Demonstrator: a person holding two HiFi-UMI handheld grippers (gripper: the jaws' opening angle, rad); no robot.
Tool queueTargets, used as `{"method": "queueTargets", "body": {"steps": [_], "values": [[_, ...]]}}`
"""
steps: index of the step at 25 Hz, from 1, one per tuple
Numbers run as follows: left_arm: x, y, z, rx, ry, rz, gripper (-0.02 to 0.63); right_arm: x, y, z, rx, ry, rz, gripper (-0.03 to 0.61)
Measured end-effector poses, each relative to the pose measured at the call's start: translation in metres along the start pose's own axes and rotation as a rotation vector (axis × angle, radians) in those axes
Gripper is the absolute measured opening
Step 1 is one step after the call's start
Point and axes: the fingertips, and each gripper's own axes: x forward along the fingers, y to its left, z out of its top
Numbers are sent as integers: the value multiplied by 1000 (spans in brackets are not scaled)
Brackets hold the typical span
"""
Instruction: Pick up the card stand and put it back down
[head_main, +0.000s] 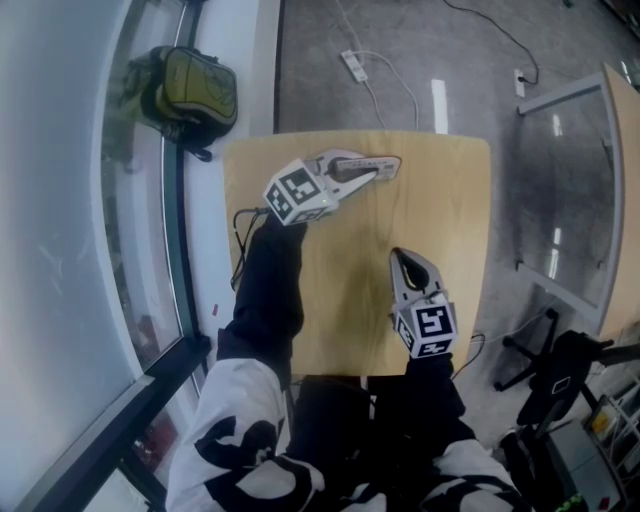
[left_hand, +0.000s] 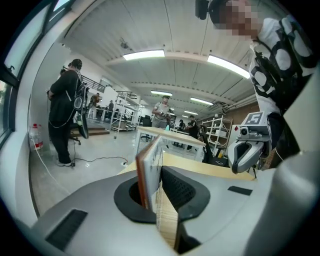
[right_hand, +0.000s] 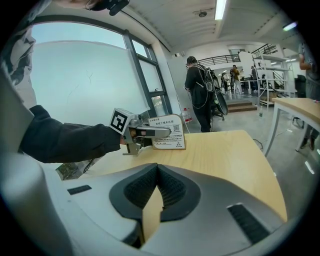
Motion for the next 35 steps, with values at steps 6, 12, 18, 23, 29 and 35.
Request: {"method": "queueTargets", "body": {"steps": [6,12,18,23,29,35], "values": [[-2,-31,-10,-5,58,-39,23,-9,15,8,-5,-31,2,17],[-7,-75,-12,-75,64,-27,22,-33,25,25,-22,-75,-4,17],[-27,-113,17,-163,29,107,23,-66,39,50,-53,-134,2,17],[-58,-137,56,-152,13,271,23,-95,55,74,-104,-182,21,17],[-98,-181,116,-79,-50,439,23,-135,72,103,-175,-237,32,17],[-133,-227,162,-71,-193,571,22,-173,88,129,-257,-293,50,17]]}}
